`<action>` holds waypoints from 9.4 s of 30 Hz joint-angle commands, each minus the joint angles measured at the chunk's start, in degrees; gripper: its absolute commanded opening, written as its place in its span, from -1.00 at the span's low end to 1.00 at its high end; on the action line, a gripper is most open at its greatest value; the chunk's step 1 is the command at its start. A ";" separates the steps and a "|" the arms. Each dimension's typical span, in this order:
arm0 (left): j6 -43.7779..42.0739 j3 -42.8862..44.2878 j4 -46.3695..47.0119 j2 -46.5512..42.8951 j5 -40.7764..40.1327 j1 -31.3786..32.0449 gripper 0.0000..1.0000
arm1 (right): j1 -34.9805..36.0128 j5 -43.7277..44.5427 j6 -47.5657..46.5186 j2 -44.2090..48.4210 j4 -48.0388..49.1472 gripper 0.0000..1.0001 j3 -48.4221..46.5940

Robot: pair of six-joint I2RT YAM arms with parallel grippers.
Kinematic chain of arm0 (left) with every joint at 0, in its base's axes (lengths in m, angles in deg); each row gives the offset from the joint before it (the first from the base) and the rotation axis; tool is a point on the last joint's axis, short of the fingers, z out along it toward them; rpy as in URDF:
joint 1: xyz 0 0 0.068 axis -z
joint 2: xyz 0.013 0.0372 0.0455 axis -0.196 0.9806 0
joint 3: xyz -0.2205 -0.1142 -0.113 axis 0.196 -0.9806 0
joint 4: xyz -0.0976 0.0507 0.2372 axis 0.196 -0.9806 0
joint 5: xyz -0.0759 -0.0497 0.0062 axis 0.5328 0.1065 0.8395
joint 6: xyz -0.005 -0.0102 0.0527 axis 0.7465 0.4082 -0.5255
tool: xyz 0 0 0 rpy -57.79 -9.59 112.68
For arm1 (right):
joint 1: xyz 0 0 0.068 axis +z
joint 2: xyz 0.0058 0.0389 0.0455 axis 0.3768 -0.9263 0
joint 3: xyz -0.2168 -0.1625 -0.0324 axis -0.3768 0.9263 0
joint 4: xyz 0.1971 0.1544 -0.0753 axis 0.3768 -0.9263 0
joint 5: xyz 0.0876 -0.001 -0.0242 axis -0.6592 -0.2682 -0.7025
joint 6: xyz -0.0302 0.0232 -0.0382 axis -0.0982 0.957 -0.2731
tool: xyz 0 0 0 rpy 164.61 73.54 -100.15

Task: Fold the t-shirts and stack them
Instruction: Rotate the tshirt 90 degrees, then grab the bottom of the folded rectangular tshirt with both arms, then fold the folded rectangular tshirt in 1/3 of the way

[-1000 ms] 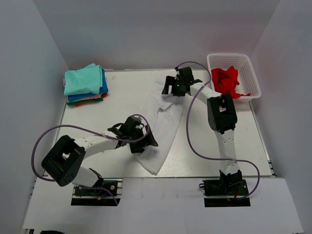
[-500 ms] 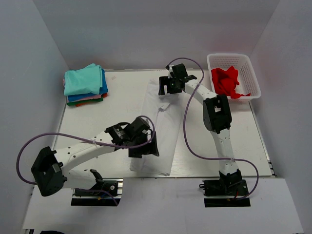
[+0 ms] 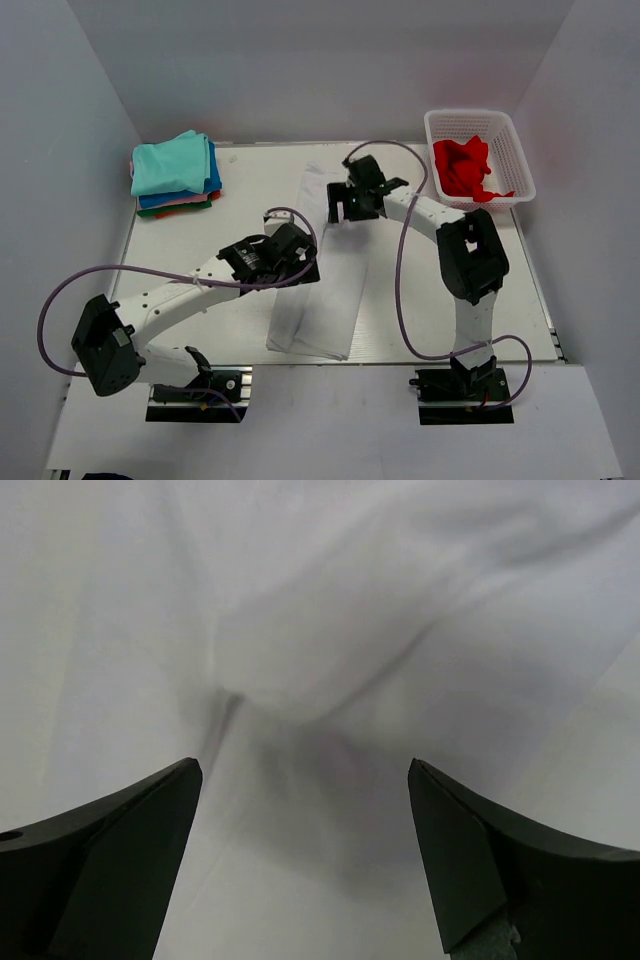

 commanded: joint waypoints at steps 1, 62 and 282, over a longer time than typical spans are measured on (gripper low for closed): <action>-0.60 0.85 2.78 1.68 -6.10 -2.04 1.00 | 1.51 3.09 5.22 2.76 -0.05 0.79 7.06; 5.91 -26.40 1.98 -19.21 1.54 -20.77 1.00 | 29.99 7.48 7.68 12.70 -1.81 -0.69 20.17; -19.95 32.80 8.13 34.60 2.94 -22.61 0.99 | -10.79 -13.87 6.10 5.13 7.84 0.81 3.11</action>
